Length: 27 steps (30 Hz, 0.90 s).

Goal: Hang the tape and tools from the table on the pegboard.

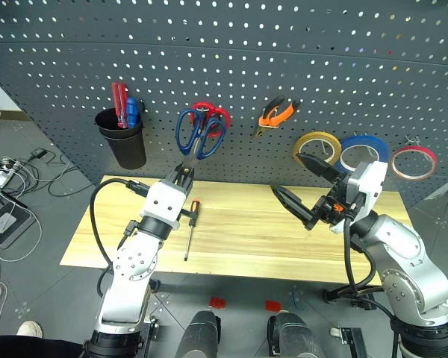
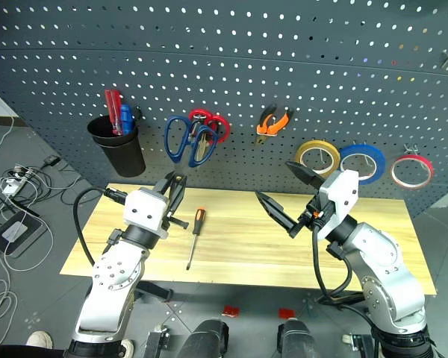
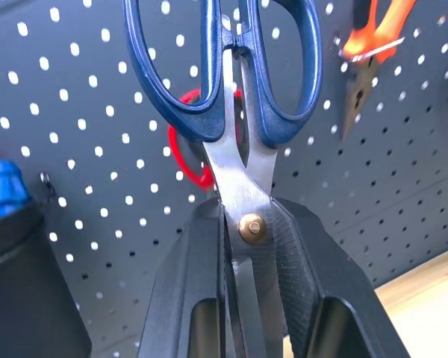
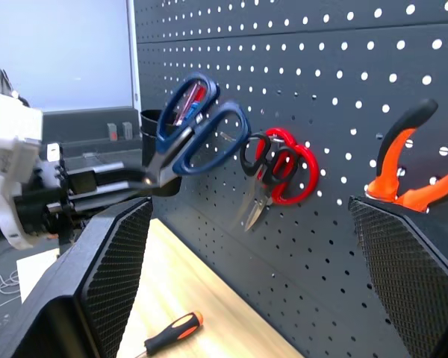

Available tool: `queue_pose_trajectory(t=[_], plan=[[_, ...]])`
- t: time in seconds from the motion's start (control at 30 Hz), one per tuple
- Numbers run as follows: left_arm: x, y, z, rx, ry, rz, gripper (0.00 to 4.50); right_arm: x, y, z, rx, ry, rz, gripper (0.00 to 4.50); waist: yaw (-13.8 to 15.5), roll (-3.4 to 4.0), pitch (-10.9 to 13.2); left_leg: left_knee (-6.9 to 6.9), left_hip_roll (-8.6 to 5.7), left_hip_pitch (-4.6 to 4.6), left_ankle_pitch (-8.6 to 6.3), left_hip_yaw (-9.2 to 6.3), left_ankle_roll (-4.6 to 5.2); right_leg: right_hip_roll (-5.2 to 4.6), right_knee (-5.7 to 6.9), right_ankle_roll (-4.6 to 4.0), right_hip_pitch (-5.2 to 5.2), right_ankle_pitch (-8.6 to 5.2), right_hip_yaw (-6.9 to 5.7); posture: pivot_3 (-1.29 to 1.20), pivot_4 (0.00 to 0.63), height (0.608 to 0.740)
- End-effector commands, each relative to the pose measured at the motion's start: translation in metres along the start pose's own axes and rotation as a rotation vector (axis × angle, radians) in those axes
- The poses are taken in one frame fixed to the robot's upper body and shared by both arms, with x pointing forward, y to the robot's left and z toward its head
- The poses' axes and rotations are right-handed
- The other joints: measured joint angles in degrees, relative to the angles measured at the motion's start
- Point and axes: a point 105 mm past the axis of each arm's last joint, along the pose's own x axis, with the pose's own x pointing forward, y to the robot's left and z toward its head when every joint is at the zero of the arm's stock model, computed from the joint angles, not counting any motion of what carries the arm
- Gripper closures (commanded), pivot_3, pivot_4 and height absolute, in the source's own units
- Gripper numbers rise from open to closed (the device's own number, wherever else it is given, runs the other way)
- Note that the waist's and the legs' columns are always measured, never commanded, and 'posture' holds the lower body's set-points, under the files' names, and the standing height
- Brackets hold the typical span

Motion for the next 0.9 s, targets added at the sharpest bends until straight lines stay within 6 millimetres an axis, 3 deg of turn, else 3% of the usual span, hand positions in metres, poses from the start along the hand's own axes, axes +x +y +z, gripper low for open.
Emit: queue_pose_trajectory(t=[0.03, 0.27, 0.67, 0.9], plan=[[0.007, 0.004, 0.01, -0.018, -0.052, 0.015, 3.81, 0.0, 0.003, 0.011, -0.033, -0.026, 0.006, 0.0, 0.0, 0.01, 0.0, 0.0, 0.0, 0.01, -0.02, 0.01, 0.03, 0.0, 0.0, 0.0, 0.01, 0.0, 0.02, 0.11, 0.142, 0.74], [0.021, -0.004, 0.0, -0.082, -0.015, -0.018, 3.81, 0.0, 0.001, 0.013, -0.037, -0.019, -0.008, 0.0, -0.2, 0.01, 0.0, 0.03, 0.0, 0.1, -0.04, 0.07, 0.08, 0.02, 0.07, 0.0, 0.04, 0.0, 0.1, 0.09, 0.156, 0.74], [0.021, -0.003, -0.017, -0.059, 0.066, 0.001, 3.81, 0.0, -0.001, 0.012, -0.039, -0.007, -0.018, 0.0, -0.3, 0.01, 0.0, -0.07, 0.04, 0.78, -0.24, 0.07, 0.42, 0.05, -0.12, -0.01, 0.76, -0.01, 0.12, 0.09, 0.167, 0.74], [0.021, 0.003, -0.017, -0.022, 0.068, 0.024, 1.87, -0.002, 0.002, 0.008, -0.032, 0.008, -0.007, 0.0, -0.3, 0.01, 0.0, -0.06, 0.04, 0.79, -0.24, 0.07, 0.41, 0.06, -0.11, -0.01, 0.76, -0.01, 0.16, 0.1, 0.177, 0.74]])
